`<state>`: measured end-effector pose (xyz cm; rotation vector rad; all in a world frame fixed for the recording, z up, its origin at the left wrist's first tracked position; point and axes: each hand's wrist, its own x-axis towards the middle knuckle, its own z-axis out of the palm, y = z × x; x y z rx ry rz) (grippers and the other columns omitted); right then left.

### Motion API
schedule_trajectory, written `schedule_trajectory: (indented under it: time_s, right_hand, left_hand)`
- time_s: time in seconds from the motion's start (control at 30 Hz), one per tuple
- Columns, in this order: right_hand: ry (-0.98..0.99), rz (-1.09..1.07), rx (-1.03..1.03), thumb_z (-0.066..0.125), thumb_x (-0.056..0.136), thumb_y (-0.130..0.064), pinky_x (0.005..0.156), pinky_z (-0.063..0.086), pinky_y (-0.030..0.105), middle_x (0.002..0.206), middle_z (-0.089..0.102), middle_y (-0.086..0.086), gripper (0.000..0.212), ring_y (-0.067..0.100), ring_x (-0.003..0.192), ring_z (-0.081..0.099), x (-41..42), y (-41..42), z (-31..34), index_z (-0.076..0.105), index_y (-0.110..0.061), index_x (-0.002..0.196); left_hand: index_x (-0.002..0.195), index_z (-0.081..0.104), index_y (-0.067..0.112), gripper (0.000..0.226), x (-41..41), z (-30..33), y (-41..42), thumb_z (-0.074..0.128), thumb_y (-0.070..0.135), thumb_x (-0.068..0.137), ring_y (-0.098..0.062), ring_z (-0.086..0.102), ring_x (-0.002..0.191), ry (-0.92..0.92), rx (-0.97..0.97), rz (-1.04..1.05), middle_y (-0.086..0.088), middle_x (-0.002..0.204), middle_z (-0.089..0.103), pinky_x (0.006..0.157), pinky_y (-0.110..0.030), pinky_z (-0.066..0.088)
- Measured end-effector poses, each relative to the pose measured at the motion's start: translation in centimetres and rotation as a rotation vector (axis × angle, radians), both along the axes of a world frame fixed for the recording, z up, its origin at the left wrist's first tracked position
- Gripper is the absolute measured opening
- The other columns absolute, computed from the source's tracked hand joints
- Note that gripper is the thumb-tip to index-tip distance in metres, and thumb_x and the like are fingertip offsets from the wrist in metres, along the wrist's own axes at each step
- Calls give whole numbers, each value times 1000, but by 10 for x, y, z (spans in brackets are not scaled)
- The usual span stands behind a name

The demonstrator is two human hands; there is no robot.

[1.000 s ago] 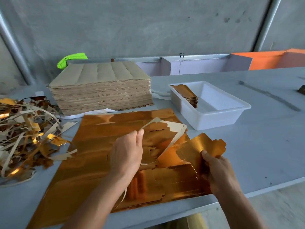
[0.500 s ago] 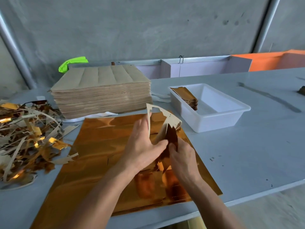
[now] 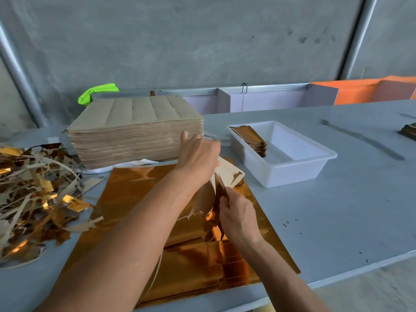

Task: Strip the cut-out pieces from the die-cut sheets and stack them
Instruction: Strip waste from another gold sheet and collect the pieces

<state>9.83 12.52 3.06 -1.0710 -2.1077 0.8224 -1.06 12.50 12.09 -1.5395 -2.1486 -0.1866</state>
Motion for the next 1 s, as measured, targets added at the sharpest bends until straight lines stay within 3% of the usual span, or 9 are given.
schedule_trajectory:
  time_s: [0.07, 0.17, 0.3, 0.4, 0.5, 0.6, 0.7, 0.9, 1.0]
  right_hand:
    - [47, -26, -62, 33, 102, -19, 72, 58, 33, 96, 62, 6, 31, 20, 84, 65, 3, 3, 0, 55, -8, 121]
    - [105, -168, -75, 33, 101, -19, 68, 56, 31, 83, 56, 2, 25, 16, 73, 60, 11, 8, -1, 55, -9, 110]
    - [38, -297, -1, 33, 101, -26, 69, 56, 30, 83, 58, 0, 23, 13, 69, 59, 13, 10, -3, 52, -14, 105]
    - [7, -228, -1, 32, 101, -25, 69, 56, 30, 83, 61, 1, 24, 16, 72, 62, 6, 8, -5, 53, -13, 106]
    - [95, -104, 0, 30, 102, -27, 58, 45, 24, 79, 60, 0, 29, 13, 66, 58, -2, 2, -6, 54, -11, 103]
    - [191, 13, -26, 36, 99, -39, 61, 48, 25, 82, 62, -1, 28, 11, 68, 59, -7, -3, -7, 52, -16, 103]
    - [241, -8, -55, 40, 100, -27, 63, 51, 21, 79, 60, -5, 17, 10, 68, 60, -6, -1, -10, 54, -16, 101]
    - [495, -158, -617, 40, 100, -21, 48, 46, 19, 61, 56, -3, 27, 8, 53, 55, 10, 13, -8, 49, -18, 74]
    - [532, -201, -720, 42, 100, -22, 74, 54, 39, 93, 61, 21, 16, 35, 82, 63, 16, 13, -9, 52, -17, 88]
  left_hand:
    - [82, 62, 14, 12, -7, -4, 2, 55, 15, 92, -20, 48, 73, -180, -10, 48, -4, 80, 61, 72, -32, 34]
    - [80, 66, 11, 18, -18, -12, -7, 52, 10, 91, -16, 52, 70, -662, 96, 63, -6, 83, 63, 57, -22, 36]
    - [91, 60, 13, 5, -14, -19, -23, 56, 11, 92, -21, 65, 84, -1516, 261, 16, -6, 93, 66, 69, -31, 54]
    - [102, 57, 9, 10, -7, -29, -30, 52, 14, 95, -30, 68, 91, -1800, 258, -12, -12, 101, 68, 82, -45, 55]
    - [112, 54, 1, 21, 3, -39, -37, 45, 14, 98, -30, 69, 83, -2031, 264, -99, -17, 97, 70, 74, -44, 58]
    - [118, 52, -2, 27, 6, -43, -40, 40, 14, 100, -24, 70, 74, -2143, 314, -168, -16, 95, 72, 61, -36, 58]
    - [113, 53, 1, 21, 3, -45, -43, 40, 13, 101, -30, 70, 86, -2134, 320, -171, -20, 101, 71, 75, -42, 58]
    - [101, 49, 1, 10, -18, -44, -47, 42, -4, 95, -28, 72, 85, -2040, 777, -41, -24, 103, 65, 79, -41, 58]
    - [108, 50, -2, 15, -30, -44, -49, 45, -6, 94, -26, 72, 83, -2063, 994, -11, -23, 106, 63, 78, -39, 59]
